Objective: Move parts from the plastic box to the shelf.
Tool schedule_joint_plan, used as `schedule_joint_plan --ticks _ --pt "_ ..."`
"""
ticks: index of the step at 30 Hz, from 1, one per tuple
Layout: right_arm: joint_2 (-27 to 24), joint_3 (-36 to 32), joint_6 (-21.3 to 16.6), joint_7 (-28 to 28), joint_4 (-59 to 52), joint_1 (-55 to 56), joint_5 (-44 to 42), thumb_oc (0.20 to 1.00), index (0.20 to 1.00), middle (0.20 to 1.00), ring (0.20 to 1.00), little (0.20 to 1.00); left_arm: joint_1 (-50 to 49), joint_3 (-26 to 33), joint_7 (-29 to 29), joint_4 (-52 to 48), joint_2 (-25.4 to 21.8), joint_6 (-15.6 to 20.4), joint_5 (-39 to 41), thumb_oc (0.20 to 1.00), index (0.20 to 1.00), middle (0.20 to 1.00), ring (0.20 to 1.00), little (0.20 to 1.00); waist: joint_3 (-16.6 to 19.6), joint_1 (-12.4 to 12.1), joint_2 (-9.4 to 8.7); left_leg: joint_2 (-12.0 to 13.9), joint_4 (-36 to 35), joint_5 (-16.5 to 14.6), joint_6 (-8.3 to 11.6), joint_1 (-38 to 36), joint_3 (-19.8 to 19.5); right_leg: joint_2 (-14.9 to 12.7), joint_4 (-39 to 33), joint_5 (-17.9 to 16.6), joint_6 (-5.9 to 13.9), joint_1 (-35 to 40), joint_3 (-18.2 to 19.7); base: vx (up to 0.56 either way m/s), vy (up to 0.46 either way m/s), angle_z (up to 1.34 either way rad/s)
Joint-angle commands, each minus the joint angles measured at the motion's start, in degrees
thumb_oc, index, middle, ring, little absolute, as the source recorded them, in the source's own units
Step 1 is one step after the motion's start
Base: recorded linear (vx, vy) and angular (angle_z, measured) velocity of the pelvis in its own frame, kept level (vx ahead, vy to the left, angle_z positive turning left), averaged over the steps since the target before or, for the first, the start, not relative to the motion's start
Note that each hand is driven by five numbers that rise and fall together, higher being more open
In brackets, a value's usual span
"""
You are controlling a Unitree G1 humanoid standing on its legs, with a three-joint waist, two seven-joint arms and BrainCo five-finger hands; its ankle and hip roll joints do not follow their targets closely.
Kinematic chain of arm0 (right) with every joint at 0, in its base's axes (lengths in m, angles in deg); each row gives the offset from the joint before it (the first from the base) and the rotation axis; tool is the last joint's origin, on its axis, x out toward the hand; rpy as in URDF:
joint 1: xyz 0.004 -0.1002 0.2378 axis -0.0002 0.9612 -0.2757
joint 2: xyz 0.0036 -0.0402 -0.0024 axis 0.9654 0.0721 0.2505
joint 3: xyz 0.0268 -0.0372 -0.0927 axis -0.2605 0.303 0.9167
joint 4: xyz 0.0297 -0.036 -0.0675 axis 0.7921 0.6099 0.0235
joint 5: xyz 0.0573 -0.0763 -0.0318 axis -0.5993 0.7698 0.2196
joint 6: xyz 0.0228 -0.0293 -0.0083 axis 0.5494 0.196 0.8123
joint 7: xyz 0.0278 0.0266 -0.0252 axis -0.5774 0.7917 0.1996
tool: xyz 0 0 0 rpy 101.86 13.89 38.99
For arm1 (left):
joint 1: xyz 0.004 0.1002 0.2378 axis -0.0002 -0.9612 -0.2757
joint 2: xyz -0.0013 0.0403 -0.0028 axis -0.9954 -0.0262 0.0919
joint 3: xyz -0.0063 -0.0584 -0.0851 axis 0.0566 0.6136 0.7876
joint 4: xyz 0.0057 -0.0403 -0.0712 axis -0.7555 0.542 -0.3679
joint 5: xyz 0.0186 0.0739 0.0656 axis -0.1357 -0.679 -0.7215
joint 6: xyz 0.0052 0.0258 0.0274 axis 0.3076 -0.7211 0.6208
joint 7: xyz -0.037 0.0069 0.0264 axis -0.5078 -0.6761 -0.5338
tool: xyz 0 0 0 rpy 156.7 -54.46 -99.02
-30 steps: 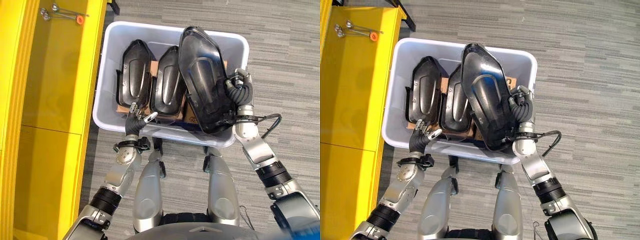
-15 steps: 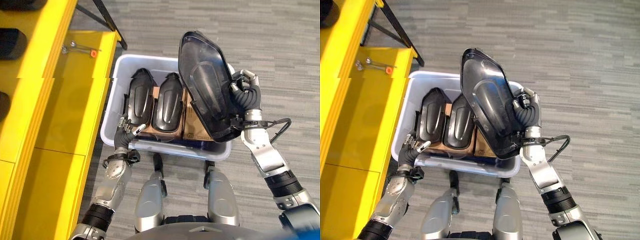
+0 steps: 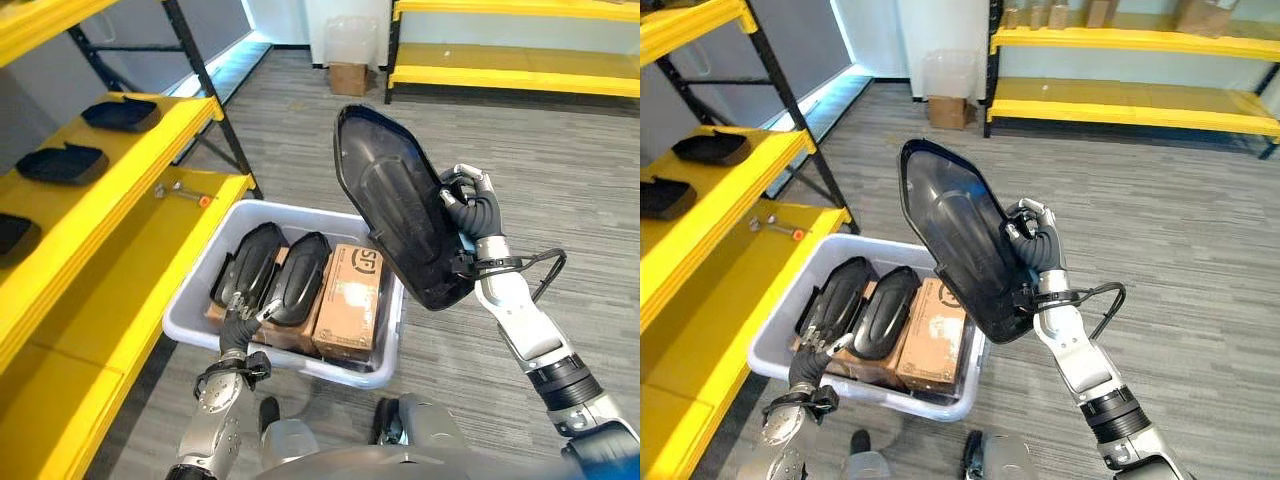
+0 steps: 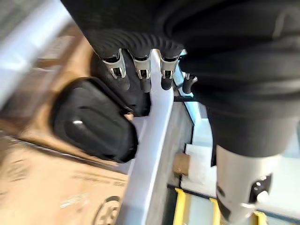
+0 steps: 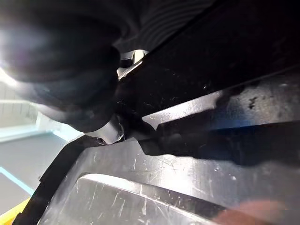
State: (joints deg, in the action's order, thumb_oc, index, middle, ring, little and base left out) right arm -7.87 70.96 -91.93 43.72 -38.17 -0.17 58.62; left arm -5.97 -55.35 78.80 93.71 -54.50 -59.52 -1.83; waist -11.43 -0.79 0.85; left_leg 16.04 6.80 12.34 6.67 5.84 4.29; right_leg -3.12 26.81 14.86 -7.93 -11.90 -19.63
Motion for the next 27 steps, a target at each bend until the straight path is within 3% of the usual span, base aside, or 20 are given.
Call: schedule_joint_plan --ticks 1,5,8,11,15,25,27 --pt "-0.7 -3.7 -4.3 1.1 -5.3 -2.7 0.0 0.2 0.2 0.2 0.2 0.2 3.9 1.6 -1.0 -3.3 -1.3 2.5 -1.5 1.0 1.0 1.0 1.0 1.0 -3.0 1.0 -0.87 -0.7 6.9 -2.7 -0.77 -1.2 3.6 -4.5 -12.5 -3.3 8.37 9.1 0.3 -0.13 -0.113 0.69" --pt "-0.8 -5.0 -4.2 1.3 -5.1 -1.0 0.2 0.2 0.2 0.2 0.2 0.2 5.1 0.6 -1.6 -3.5 -1.1 2.3 -1.5 1.0 1.0 1.0 1.0 1.0 -0.7 2.9 -0.68 -2.6 12.8 -12.8 -1.15 -6.8 6.6 -5.5 -14.9 -3.9 9.07 10.5 -3.0 0.01 0.017 0.69" --pt "-0.4 -7.2 -4.0 1.4 -5.9 1.8 -0.3 0.2 0.2 0.2 0.2 0.2 5.4 -0.5 -2.3 -3.6 -0.5 1.7 -2.4 1.0 1.0 1.0 1.0 1.0 1.0 4.8 0.67 -4.9 2.9 -17.9 -2.42 -10.9 8.6 -7.3 -14.9 -5.6 11.39 10.7 -5.7 0.01 0.198 0.82" --pt "0.5 -9.4 -3.7 1.2 -6.6 4.9 -0.1 0.2 0.2 0.2 0.2 0.2 4.6 -0.4 -3.1 -3.8 -0.4 1.3 -2.2 1.0 1.0 1.0 1.0 1.0 2.1 5.1 1.37 -6.1 -3.2 -17.7 -2.65 -12.2 8.6 -8.6 -15.3 -6.9 12.3 11.2 -6.8 0.04 0.222 0.69" --pt "0.9 -9.7 -3.3 0.7 -6.8 5.5 0.3 0.2 0.2 0.2 0.2 0.2 4.0 0.4 -3.2 -4.5 -1.0 1.1 -2.9 1.0 1.0 1.0 1.0 1.0 2.1 4.6 1.04 -7.8 -5.0 -17.4 -3.52 -12.5 8.7 -10.1 -16.8 -9.5 13.74 11.8 -7.1 0.02 0.171 0.17" --pt "2.2 -8.8 -2.2 -1.1 -5.1 3.9 0.3 0.2 0.2 0.2 0.2 0.2 1.3 3.7 -2.5 -5.8 -1.0 1.2 -3.9 1.0 1.0 1.0 1.0 1.0 1.6 1.1 -1.52 -12.4 -5.6 -18.9 -6.02 -10.9 7.3 -13.8 -22.6 -16.9 17.96 13.7 -9.5 -0.02 0.142 0.07" --pt "2.4 -8.6 -2.1 -0.9 -4.7 2.7 0.2 0.2 0.2 0.2 0.2 0.2 1.7 3.8 -2.6 -6.2 -1.6 1.4 -3.8 1.0 1.0 1.0 1.0 1.0 0.5 0.1 -2.41 -14.3 -3.7 -20.0 -6.93 -8.8 5.7 -15.9 -22.9 -19.8 19.49 13.7 -10.3 -0.06 0.192 0.24"
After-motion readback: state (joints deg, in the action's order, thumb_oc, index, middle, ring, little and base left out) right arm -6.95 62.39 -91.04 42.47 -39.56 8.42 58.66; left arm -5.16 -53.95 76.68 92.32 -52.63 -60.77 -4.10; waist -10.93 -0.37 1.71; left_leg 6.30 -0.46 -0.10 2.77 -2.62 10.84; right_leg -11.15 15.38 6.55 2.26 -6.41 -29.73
